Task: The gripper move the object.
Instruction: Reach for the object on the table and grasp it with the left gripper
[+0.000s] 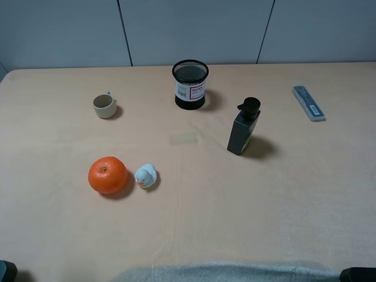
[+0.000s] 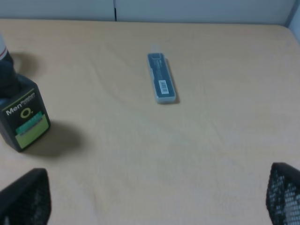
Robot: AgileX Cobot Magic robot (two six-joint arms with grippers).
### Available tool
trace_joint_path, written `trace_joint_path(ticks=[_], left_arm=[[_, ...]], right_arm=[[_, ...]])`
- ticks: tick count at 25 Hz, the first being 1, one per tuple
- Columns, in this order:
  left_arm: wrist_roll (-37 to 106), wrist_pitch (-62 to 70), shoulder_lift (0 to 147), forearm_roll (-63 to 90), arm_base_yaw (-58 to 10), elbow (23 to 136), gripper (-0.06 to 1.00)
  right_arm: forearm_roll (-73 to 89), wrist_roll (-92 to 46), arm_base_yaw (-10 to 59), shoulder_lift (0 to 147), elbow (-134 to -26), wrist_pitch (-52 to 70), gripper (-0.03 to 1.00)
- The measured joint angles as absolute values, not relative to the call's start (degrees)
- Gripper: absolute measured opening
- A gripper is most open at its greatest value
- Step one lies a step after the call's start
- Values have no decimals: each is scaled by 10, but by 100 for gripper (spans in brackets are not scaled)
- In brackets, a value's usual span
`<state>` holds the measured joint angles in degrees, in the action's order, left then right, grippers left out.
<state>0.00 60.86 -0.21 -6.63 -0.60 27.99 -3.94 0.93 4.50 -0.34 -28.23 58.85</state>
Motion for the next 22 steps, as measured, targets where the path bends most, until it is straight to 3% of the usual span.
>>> trace_joint_path(ticks=[22], left_arm=[[0, 609, -2, -63, -6, 280, 99]], right_arm=[[-39, 9, 45, -3, -282, 588, 69]])
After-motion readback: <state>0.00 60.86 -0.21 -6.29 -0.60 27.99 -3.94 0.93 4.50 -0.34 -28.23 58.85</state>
